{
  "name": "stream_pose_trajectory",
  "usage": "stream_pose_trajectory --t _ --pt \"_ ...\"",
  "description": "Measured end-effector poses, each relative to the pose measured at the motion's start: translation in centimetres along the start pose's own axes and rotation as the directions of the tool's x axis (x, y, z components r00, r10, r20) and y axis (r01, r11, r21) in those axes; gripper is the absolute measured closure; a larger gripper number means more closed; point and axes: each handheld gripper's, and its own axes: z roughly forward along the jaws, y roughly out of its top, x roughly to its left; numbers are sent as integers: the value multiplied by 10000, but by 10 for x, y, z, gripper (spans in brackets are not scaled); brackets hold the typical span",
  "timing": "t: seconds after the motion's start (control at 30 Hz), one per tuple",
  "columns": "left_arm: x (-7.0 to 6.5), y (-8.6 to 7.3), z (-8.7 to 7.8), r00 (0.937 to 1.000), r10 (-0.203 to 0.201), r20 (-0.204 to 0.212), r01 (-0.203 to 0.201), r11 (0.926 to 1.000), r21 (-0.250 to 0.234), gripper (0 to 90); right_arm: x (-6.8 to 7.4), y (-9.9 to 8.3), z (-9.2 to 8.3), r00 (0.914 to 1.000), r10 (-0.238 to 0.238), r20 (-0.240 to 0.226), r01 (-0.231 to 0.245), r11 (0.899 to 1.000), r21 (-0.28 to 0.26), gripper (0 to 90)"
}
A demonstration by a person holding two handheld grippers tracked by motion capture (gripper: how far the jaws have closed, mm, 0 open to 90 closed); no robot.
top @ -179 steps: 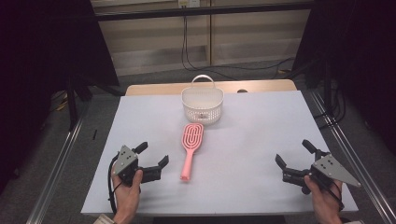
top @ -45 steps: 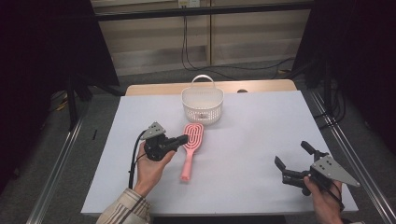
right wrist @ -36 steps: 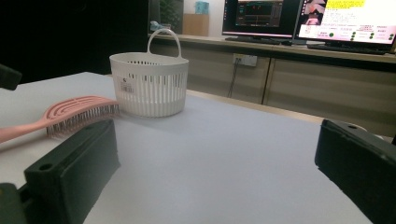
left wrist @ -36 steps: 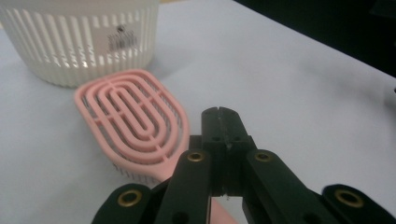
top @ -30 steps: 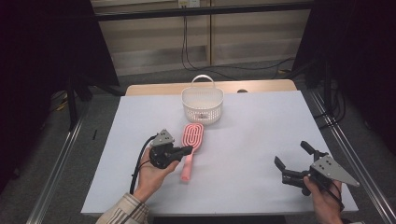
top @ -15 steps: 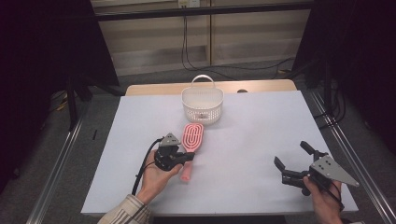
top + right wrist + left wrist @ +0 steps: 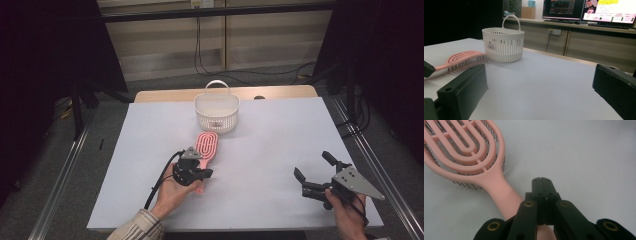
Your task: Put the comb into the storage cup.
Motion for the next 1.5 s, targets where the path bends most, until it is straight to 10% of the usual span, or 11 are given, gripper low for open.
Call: stream_pose_trajectory --t 1.5 --pt "13 -4 -11 9995 -177 -266 184 9995 250 900 1 0 0 10000 -6 -79 6 10000 31 0"
